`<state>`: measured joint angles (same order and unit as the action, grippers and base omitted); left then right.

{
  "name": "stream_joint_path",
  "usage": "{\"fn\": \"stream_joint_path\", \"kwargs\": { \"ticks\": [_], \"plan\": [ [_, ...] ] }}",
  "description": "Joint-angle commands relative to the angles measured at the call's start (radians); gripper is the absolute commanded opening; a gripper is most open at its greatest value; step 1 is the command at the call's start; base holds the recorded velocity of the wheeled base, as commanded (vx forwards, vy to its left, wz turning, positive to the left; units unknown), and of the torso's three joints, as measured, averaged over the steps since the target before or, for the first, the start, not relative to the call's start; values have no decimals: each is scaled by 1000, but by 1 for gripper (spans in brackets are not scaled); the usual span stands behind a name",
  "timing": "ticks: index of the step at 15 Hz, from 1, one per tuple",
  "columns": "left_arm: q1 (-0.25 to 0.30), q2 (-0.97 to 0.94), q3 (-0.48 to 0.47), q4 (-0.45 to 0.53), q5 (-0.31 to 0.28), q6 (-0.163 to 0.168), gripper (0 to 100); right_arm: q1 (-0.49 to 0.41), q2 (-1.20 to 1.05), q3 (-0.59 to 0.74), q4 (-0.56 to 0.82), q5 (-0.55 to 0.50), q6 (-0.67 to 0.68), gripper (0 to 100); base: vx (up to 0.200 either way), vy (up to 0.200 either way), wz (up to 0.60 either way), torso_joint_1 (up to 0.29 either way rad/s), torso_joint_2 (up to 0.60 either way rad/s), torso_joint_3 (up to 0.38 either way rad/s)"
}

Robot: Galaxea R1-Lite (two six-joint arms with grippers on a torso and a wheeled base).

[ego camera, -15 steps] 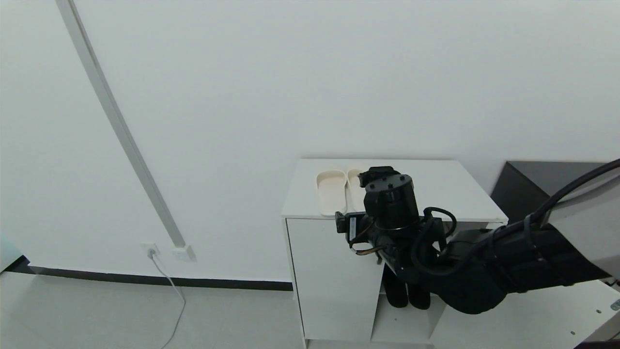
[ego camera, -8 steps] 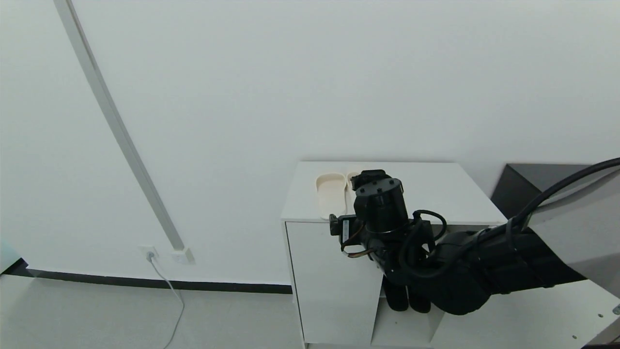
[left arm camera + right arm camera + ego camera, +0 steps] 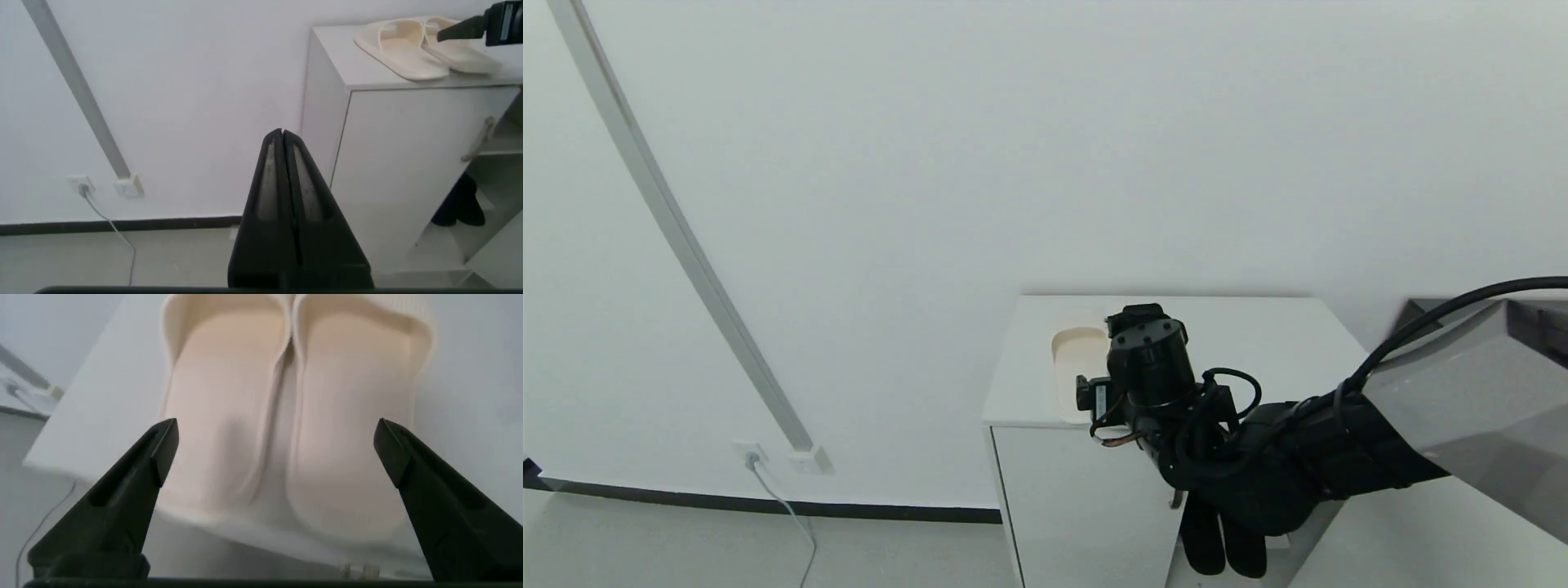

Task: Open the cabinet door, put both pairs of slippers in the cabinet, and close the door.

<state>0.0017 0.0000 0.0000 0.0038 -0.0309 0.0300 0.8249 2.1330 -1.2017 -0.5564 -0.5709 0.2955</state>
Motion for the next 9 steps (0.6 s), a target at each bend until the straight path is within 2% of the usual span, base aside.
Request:
{"fn": "stream_joint_path", "kwargs": {
  "ticks": [1, 4, 9],
  "plan": [
    [0, 0, 0, -1, 0, -1, 0, 0, 44, -4, -27, -1, -1, 100, 0, 0, 0, 0, 0, 0],
    [0, 2, 0, -1, 0, -1, 0, -1, 97, -21, -82, -4, -9, 100, 0, 0, 0, 0, 0, 0],
    [0, 2, 0, -1, 0, -2, 0, -38, 188, -159, -82, -6, -32, 100, 0, 0, 0, 0, 0, 0]
  ]
}}
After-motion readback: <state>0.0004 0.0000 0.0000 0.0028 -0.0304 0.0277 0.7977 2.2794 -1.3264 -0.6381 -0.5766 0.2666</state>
